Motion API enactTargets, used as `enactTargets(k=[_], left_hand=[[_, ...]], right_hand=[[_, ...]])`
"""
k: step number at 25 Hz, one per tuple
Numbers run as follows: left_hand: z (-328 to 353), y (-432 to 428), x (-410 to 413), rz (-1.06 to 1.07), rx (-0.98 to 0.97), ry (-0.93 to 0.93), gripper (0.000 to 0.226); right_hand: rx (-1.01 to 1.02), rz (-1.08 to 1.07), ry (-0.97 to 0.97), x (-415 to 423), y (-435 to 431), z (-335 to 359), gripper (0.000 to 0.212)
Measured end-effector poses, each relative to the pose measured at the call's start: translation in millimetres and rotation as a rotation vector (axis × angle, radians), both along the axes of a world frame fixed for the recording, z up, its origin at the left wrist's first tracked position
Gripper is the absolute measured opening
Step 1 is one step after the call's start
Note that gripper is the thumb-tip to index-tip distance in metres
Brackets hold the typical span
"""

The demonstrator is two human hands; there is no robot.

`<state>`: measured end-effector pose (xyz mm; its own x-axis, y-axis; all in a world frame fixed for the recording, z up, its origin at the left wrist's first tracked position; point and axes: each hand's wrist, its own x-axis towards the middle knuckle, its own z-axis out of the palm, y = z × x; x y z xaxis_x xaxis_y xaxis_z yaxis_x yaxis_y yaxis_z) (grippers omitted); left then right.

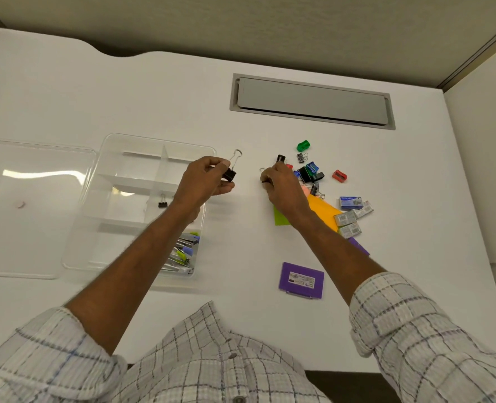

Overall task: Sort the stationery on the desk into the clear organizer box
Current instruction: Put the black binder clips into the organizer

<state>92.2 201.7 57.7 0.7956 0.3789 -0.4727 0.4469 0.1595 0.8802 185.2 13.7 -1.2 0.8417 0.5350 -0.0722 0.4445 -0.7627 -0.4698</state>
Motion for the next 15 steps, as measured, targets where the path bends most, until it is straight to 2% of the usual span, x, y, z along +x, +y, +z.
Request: enactTargets(k=[5,8,10,12,15], left_hand=[[-4,13,-15,0.012,-0.01,0.003,0.01],[-4,28,-32,-0.038,0.056,-0.007,0.016],[-2,41,-45,-0.071,0.094,-0.026,0.018],[0,54,-57,-0.107,0.153,-0.044,0.017],[-2,70,-71,-0.15,0.271,-0.015,0.02]], right_hand=[[0.043,-0.057,0.053,-9,-3,-2,0.012],[0.008,-0.079,0.028,-13,-4,-2,0.012],[0.055,-0.12,0.026,-16,-4,-1,0.014],[0.231,-0.25,0.16,-19,-2,2,0.022],[0.671,-0.618,0.652,-22,8,12,0.024]])
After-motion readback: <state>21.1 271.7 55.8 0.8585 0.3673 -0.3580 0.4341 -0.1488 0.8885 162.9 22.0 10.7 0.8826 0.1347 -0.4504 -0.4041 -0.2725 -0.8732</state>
